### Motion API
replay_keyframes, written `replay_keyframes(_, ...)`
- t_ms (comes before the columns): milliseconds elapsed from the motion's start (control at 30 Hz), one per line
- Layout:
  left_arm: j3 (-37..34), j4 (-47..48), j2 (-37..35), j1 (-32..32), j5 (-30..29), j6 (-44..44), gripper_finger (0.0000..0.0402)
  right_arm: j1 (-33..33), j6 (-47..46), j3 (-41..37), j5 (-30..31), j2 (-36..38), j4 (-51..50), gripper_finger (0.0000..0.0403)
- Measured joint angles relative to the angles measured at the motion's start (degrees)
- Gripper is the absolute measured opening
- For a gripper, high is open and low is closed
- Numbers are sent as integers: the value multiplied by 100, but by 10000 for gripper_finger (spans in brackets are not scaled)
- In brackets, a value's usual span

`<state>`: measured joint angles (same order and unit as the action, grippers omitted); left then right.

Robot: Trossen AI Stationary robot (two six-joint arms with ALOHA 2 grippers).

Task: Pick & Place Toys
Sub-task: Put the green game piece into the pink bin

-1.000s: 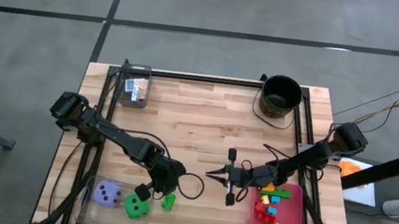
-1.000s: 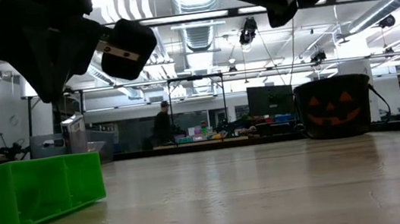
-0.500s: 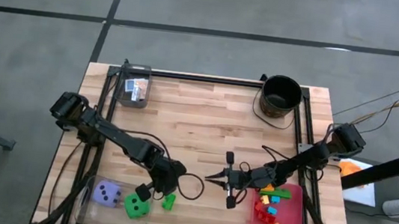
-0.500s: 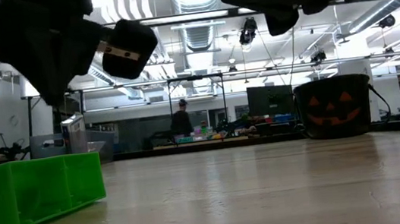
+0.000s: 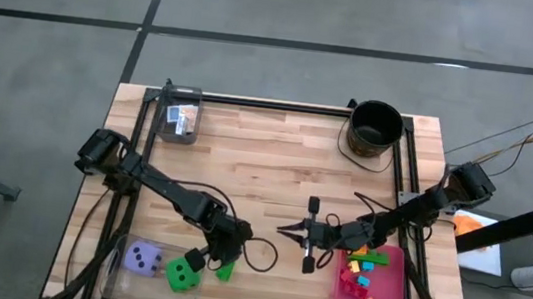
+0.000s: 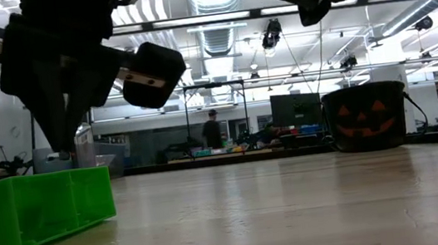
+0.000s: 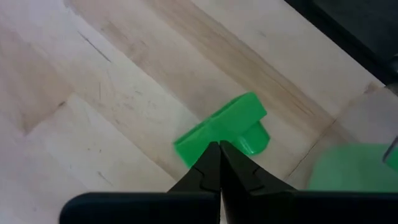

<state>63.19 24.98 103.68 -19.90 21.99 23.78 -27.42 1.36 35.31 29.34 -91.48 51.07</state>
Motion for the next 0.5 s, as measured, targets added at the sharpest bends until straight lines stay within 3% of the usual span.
replay_keyframes(500,147,-32,432,108,547,137,0,-11,-17,0,88,2,-99,23)
